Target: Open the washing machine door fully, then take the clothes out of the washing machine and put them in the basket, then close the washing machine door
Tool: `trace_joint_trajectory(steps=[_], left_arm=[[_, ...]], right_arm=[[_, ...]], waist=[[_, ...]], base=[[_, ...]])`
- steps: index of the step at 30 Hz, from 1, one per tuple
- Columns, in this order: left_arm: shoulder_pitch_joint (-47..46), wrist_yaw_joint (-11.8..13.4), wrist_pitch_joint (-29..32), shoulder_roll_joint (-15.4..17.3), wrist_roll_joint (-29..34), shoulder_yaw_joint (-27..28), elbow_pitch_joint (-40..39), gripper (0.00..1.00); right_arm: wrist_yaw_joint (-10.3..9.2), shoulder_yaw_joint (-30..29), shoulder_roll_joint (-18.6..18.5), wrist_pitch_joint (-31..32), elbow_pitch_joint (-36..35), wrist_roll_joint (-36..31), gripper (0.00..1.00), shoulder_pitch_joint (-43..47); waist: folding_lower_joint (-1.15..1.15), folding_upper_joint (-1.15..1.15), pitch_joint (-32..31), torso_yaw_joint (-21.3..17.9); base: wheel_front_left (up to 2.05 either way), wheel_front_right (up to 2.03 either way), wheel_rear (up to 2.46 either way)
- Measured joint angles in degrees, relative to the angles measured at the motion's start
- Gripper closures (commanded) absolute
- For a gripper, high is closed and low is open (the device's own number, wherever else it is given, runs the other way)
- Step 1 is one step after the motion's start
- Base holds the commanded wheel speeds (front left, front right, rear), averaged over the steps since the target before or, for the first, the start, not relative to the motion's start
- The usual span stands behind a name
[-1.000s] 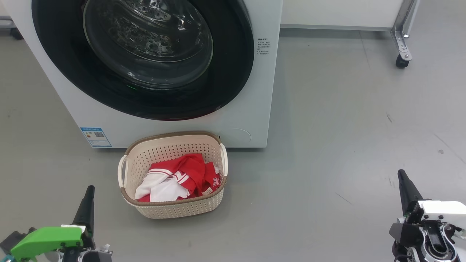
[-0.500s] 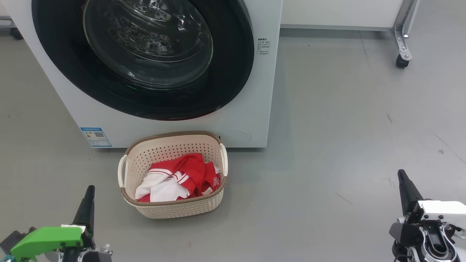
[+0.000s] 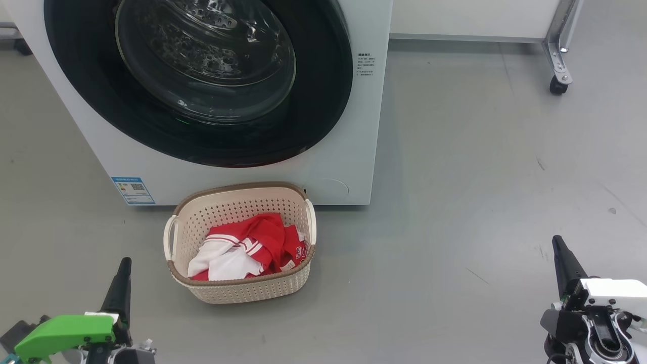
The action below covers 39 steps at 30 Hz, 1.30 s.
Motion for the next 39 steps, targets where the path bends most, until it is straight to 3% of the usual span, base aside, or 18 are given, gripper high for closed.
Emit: trace_joint_trajectory(steps=[39], left_arm=[[0.0, -0.01, 0.0, -0.01, 0.0, 0.21, -0.05, 1.0]], right_arm=[[0.0, 0.01, 0.0, -0.01, -0.01, 0.0, 1.0, 0.0]], waist=[[0.0, 0.0, 0.0, 0.0]], base=[[0.0, 0.0, 0.0]])
